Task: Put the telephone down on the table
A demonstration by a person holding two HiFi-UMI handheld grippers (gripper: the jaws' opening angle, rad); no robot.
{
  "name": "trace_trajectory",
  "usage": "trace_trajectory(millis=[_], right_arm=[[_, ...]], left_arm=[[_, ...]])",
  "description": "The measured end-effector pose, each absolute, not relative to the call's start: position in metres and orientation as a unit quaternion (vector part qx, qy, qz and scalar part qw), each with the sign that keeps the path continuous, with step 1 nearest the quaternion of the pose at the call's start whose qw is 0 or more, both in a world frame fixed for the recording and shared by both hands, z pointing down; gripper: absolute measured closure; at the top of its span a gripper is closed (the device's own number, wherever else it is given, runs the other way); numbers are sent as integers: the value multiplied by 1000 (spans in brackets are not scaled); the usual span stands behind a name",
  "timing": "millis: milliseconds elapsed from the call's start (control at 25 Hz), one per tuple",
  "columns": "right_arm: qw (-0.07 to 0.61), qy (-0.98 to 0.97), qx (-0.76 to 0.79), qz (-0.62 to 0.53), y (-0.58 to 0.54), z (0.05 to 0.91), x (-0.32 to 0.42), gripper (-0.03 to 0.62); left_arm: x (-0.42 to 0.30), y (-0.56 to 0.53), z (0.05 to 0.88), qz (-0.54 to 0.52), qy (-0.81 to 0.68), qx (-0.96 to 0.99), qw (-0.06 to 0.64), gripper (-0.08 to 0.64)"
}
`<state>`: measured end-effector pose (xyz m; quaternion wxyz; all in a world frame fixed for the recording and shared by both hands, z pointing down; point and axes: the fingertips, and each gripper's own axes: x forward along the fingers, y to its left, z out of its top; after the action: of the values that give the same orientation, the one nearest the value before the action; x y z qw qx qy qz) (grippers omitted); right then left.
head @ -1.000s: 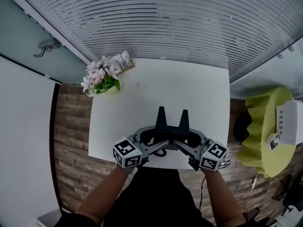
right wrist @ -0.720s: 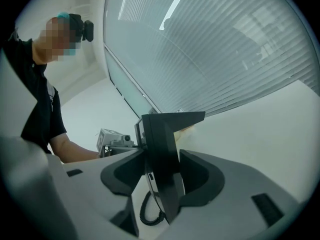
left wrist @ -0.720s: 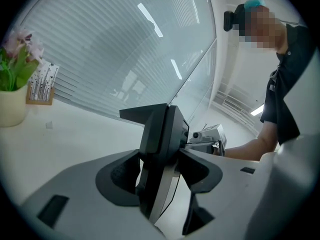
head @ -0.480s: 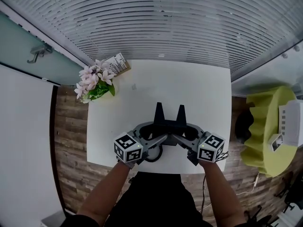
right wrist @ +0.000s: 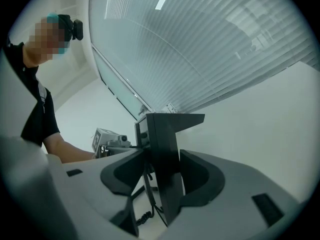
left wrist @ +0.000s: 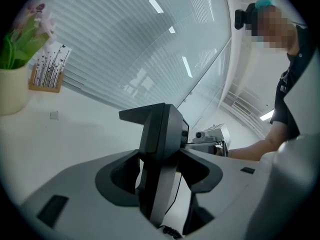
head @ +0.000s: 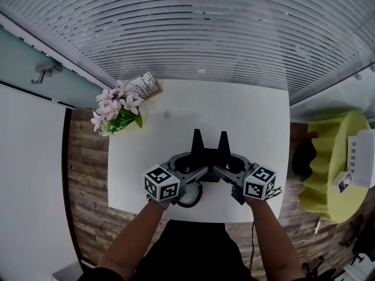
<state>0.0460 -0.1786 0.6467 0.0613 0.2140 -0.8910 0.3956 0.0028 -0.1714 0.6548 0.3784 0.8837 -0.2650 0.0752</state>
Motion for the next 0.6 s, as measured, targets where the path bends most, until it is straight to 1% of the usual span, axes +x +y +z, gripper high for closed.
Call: trace_trajectory(millis=[600], right_arm=[[52, -877, 235, 416, -212, 668, 41, 370]], left_arm=[[-4, -201, 679, 66, -295, 851, 430, 319]])
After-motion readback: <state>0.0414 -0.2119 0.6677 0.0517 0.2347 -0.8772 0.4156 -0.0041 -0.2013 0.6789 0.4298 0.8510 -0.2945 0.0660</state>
